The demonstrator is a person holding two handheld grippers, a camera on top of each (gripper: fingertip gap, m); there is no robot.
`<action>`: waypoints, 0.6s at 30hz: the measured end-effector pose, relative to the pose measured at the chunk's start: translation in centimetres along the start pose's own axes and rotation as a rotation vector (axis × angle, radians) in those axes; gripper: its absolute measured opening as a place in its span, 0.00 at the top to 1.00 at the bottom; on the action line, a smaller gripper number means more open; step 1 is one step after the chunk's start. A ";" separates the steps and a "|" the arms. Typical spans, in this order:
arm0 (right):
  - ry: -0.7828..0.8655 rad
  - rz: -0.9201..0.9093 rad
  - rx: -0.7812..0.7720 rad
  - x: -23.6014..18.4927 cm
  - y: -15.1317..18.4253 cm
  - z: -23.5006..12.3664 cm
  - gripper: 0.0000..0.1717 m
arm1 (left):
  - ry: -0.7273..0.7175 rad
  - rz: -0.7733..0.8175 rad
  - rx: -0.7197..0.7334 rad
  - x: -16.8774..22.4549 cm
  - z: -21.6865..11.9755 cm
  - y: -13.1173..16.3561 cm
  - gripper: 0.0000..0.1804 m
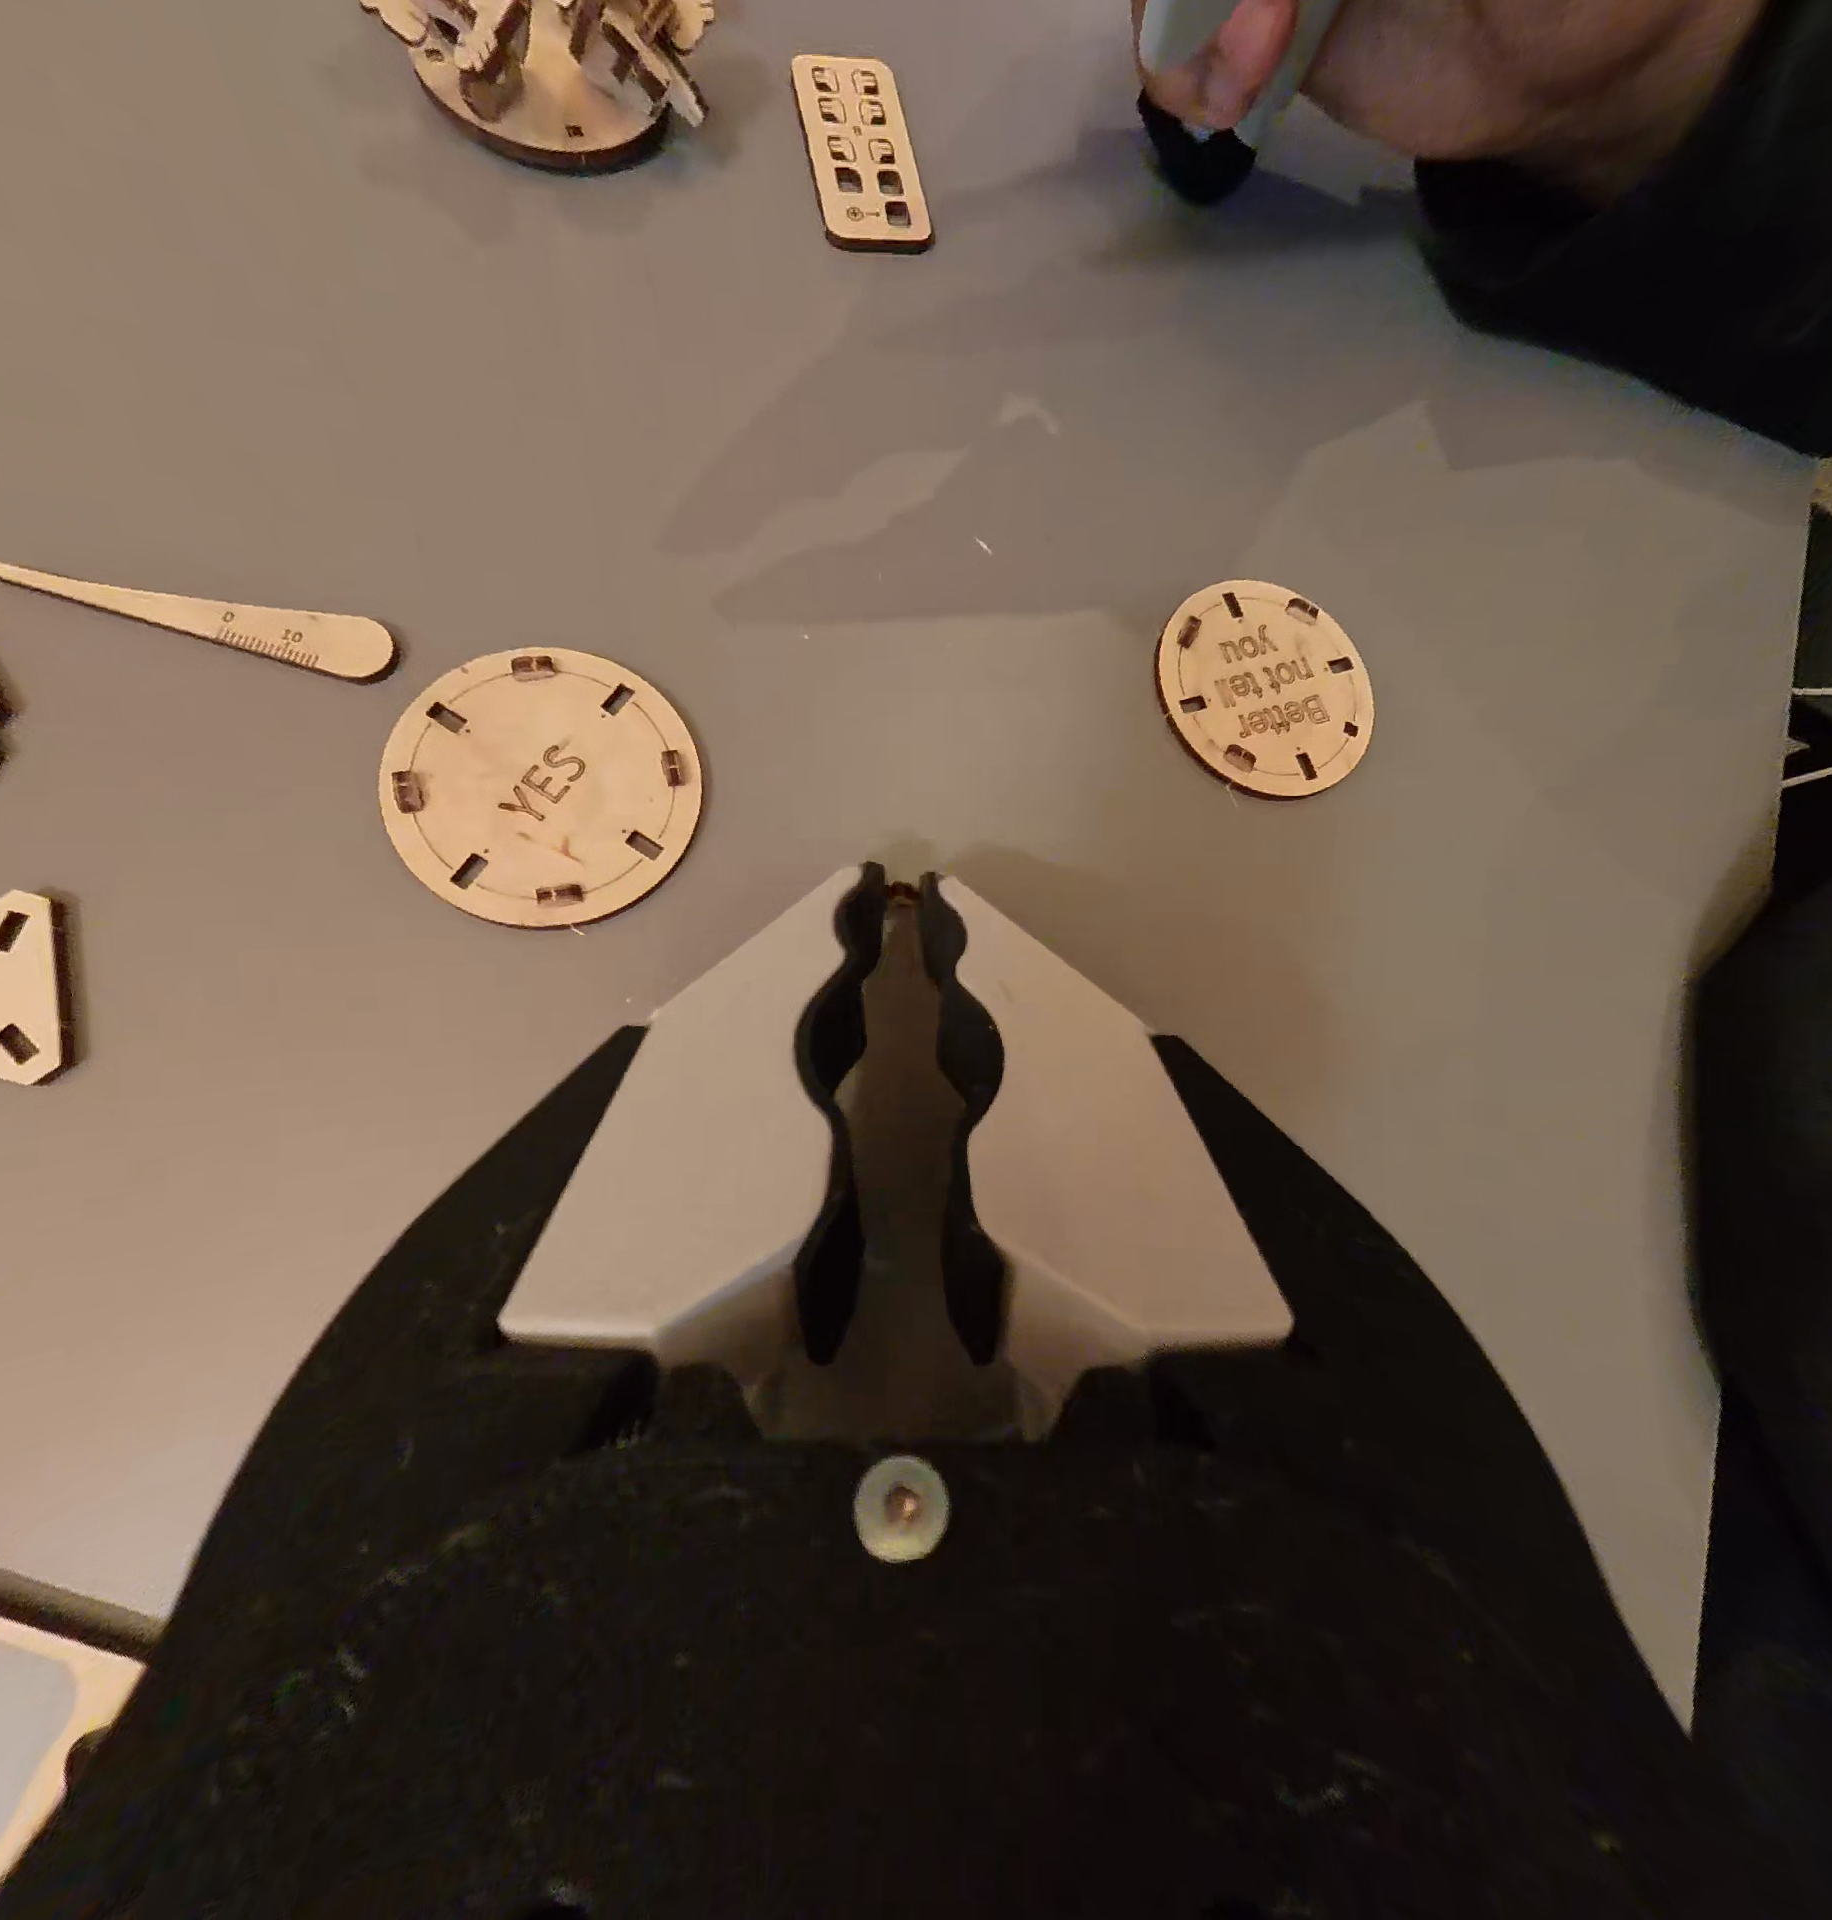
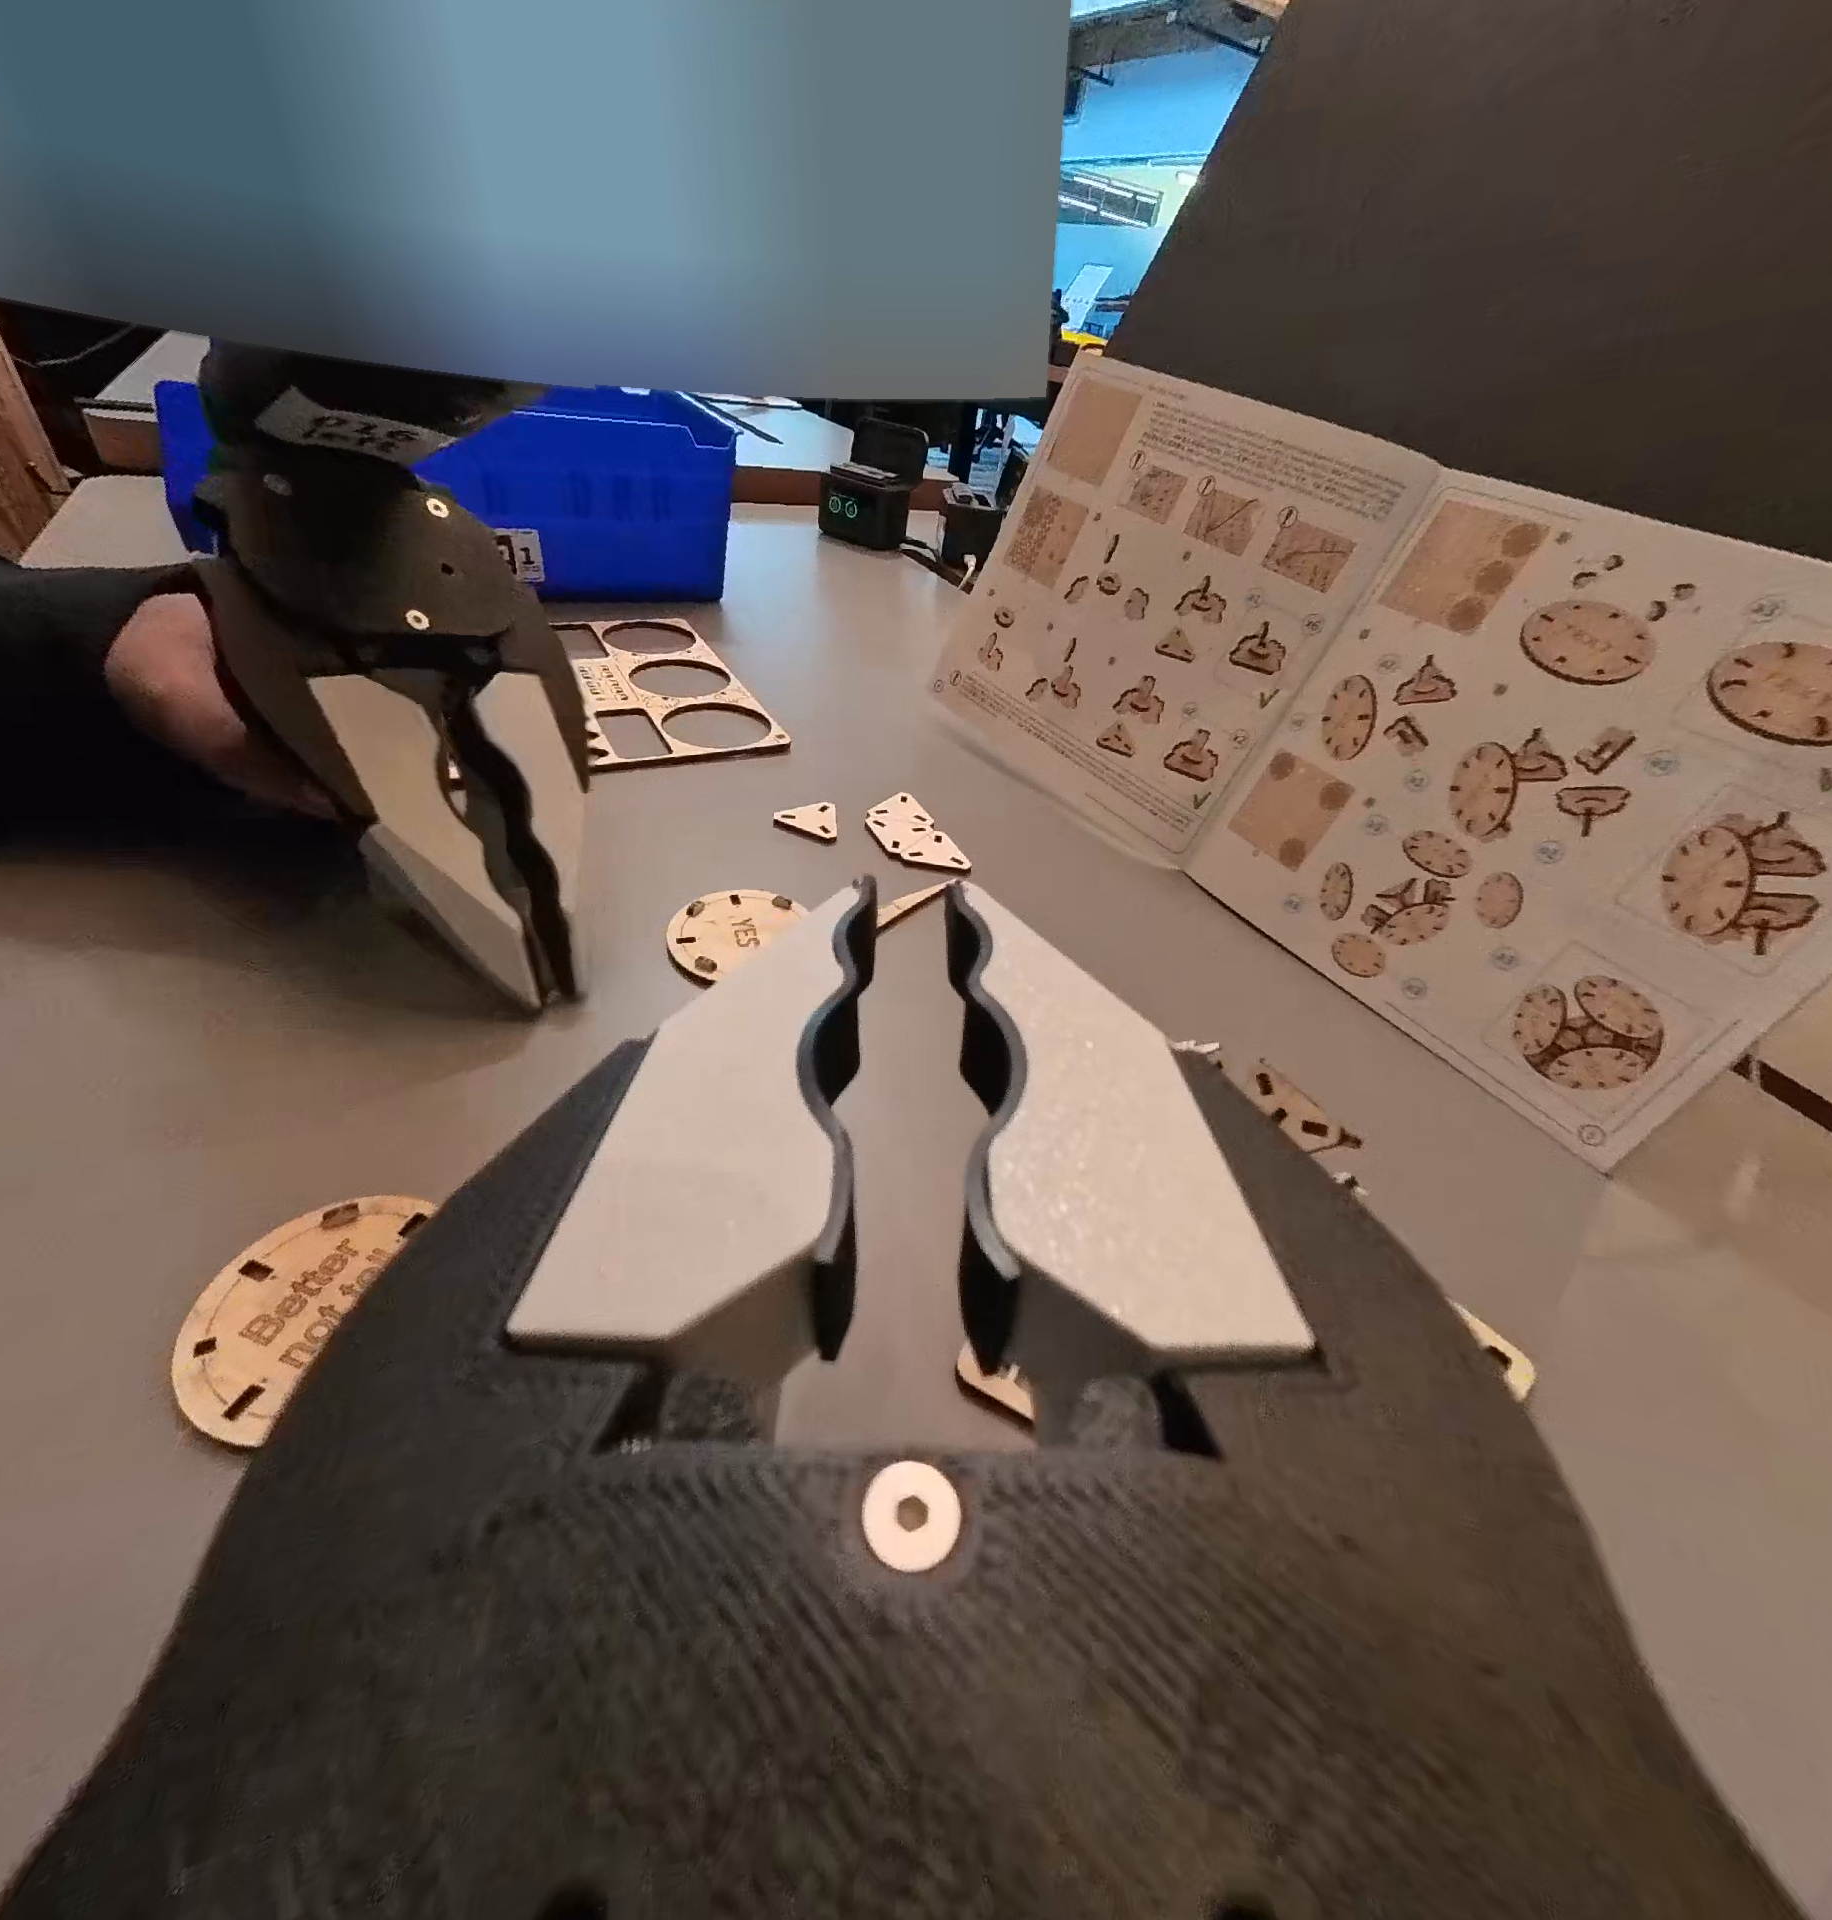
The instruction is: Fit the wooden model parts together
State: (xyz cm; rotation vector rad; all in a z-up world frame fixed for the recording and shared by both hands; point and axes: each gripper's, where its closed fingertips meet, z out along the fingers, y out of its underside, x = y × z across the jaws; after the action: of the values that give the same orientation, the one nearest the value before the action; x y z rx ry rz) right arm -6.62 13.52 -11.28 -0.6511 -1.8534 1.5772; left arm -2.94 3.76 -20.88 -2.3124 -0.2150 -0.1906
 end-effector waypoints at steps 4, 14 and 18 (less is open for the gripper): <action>-0.001 -0.004 -0.004 0.0 0.0 0.0 0.94 | 0.026 -0.012 0.027 0.2 -0.3 -0.3 0.99; -0.157 -0.108 0.038 -5.9 -1.3 1.1 0.93 | 0.100 0.051 0.478 3.1 -4.3 -6.7 0.99; -0.250 -0.023 0.092 -8.5 -2.6 1.4 0.93 | 0.211 0.012 0.624 5.0 -5.6 -8.6 0.99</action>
State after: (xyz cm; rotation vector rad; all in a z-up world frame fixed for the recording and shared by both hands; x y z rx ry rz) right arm -1.73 6.11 -10.00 -0.4045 -1.9425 1.7845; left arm -0.27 5.96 -9.94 -1.6609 -0.1292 -0.3108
